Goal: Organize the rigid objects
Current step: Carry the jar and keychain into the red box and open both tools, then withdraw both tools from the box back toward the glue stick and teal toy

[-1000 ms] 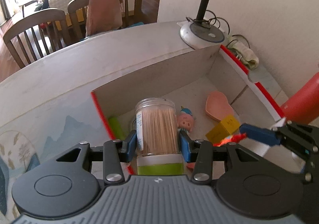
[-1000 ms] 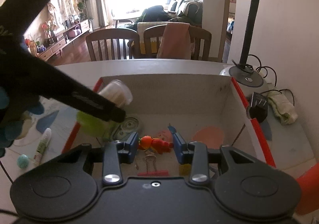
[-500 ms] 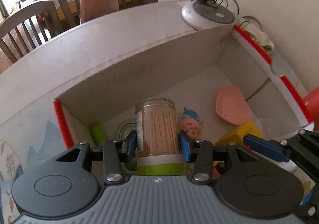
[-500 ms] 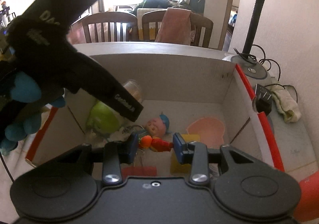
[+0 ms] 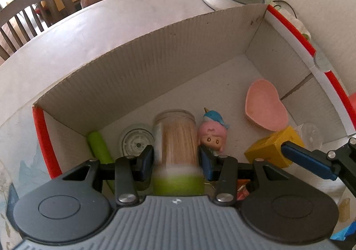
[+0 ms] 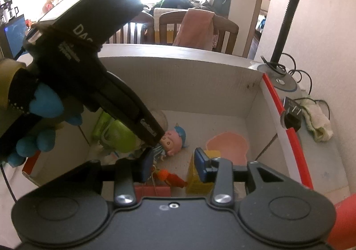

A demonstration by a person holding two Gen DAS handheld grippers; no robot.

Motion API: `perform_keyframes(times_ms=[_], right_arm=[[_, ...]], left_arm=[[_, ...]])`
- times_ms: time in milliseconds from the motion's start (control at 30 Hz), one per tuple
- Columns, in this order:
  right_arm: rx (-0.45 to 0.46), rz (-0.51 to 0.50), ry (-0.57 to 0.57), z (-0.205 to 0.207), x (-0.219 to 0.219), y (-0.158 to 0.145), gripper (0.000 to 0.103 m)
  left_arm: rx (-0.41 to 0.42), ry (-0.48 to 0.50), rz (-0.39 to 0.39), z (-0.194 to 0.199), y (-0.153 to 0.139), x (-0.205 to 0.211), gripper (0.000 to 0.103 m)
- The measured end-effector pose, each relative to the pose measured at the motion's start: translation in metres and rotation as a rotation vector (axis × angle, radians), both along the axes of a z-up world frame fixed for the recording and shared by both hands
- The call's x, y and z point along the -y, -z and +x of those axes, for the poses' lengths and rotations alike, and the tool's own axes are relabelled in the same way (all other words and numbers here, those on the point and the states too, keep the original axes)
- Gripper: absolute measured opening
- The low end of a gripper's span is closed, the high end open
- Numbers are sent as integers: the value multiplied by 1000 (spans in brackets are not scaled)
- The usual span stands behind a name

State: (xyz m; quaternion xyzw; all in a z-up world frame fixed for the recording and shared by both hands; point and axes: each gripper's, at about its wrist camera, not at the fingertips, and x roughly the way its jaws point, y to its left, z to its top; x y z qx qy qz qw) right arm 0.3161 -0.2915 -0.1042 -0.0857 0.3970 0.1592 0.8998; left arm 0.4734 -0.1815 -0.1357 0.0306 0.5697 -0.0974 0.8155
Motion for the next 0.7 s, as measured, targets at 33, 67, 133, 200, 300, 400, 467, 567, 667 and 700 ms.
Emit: perform_keyframes(times_ms=[33, 67, 133, 200, 300, 400, 467, 567, 667, 700], right_arm=[[0, 2, 4, -1, 1, -1, 43], [-1, 3, 6, 0, 3, -1, 44], [-1, 7, 10, -3, 6, -3, 47], [0, 18, 19, -6, 9, -6, 49], [1, 40, 33, -8, 13, -10, 53], [-1, 56, 47, -12, 15, -15, 56], [2, 63, 50, -13, 16, -18, 58], [12, 74, 53, -18, 17, -24, 61], [15, 95, 58, -22, 18, -31, 63], [17, 101, 61, -24, 18, -33, 63]], left_arm=[[1, 5, 4, 0, 0, 0, 44], [0, 9, 5, -1, -1, 1, 44], [5, 8, 4, -3, -3, -1, 44], [14, 8, 0, -7, -6, -2, 45], [31, 5, -11, -12, -12, -5, 46], [48, 1, -32, -20, -20, -10, 48], [63, 6, -49, -26, -25, -11, 48], [86, 13, -60, -38, -35, -13, 55], [113, 15, -81, -47, -44, -16, 60], [121, 12, -87, -51, -48, -18, 60]])
